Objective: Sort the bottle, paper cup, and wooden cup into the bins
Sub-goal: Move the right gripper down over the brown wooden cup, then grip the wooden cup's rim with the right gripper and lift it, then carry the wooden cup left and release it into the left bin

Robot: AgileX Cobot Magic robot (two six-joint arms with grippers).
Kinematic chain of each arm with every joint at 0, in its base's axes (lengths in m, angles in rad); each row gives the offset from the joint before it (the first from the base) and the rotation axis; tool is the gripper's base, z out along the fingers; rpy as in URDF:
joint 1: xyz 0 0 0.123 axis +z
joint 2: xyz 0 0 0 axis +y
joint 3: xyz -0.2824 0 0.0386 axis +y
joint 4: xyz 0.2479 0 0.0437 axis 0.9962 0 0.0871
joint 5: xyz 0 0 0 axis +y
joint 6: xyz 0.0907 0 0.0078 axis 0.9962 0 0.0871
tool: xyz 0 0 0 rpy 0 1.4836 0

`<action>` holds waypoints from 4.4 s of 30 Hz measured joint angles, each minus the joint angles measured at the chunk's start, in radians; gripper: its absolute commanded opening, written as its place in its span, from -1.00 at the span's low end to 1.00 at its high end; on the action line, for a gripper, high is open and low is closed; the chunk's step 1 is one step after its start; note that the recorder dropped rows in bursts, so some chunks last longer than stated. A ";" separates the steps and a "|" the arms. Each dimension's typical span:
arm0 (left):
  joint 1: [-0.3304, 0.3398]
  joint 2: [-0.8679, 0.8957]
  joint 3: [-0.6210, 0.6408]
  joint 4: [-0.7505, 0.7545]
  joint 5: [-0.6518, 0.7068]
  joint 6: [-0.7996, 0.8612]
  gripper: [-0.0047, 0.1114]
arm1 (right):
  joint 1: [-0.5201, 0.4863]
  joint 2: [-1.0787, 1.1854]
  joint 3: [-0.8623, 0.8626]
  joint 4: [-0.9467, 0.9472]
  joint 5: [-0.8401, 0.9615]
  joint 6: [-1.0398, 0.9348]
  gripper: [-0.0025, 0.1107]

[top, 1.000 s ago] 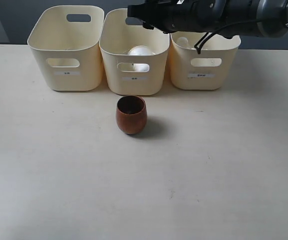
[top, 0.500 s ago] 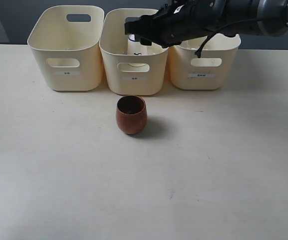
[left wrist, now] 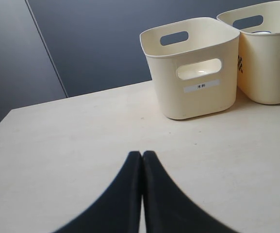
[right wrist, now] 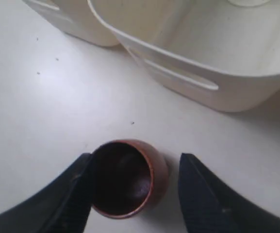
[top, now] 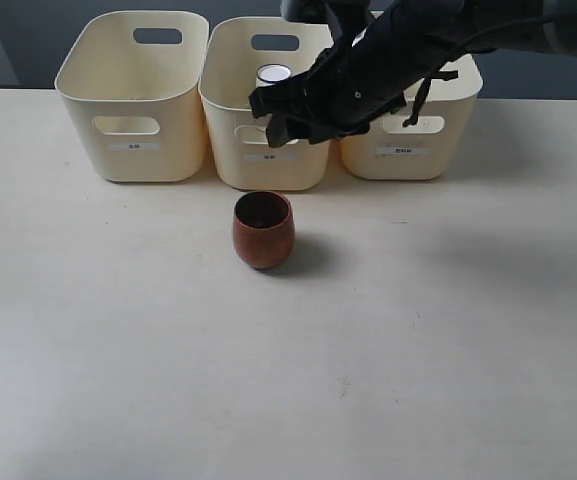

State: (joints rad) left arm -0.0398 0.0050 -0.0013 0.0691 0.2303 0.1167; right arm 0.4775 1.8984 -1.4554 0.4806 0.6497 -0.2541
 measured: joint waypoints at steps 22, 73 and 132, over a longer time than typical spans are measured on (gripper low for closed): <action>0.000 0.000 0.000 0.000 0.000 0.000 -0.92 | 0.000 0.068 0.000 0.000 0.113 -0.002 -0.05; 0.000 0.000 0.000 0.000 0.000 0.000 -0.92 | 0.003 0.153 0.000 0.495 0.083 -0.297 -0.96; 0.000 0.000 0.000 0.000 0.000 0.000 -0.92 | 0.165 0.469 -0.548 0.965 -0.486 -0.896 0.00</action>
State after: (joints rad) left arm -0.0398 0.0050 -0.0013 0.0691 0.2303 0.1167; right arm 0.6428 2.3676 -2.0037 1.4455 0.1640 -1.1503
